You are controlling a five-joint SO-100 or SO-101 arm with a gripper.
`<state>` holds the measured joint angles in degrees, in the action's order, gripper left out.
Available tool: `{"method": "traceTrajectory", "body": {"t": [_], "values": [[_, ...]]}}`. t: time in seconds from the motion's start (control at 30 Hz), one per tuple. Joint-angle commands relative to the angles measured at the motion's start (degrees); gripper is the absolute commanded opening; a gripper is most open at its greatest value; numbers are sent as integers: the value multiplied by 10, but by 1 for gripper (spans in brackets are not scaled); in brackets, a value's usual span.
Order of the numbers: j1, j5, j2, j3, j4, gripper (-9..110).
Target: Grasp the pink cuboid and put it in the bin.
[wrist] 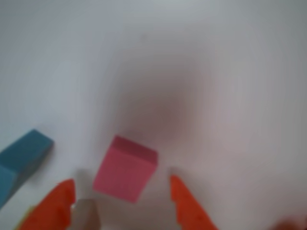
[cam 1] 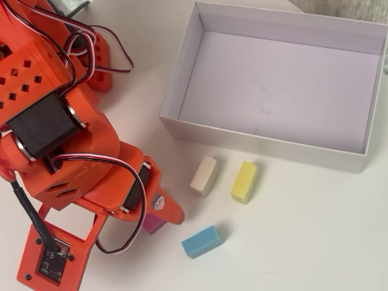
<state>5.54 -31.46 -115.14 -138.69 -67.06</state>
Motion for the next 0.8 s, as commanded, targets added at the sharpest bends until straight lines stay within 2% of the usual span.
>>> {"method": "traceTrajectory", "body": {"t": [0.0, 0.57, 0.77], "values": [[-4, 5, 4, 2, 7, 24], [-5, 5, 38, -19, 55, 23], [-6, 5, 34, -26, 61, 19]]}}
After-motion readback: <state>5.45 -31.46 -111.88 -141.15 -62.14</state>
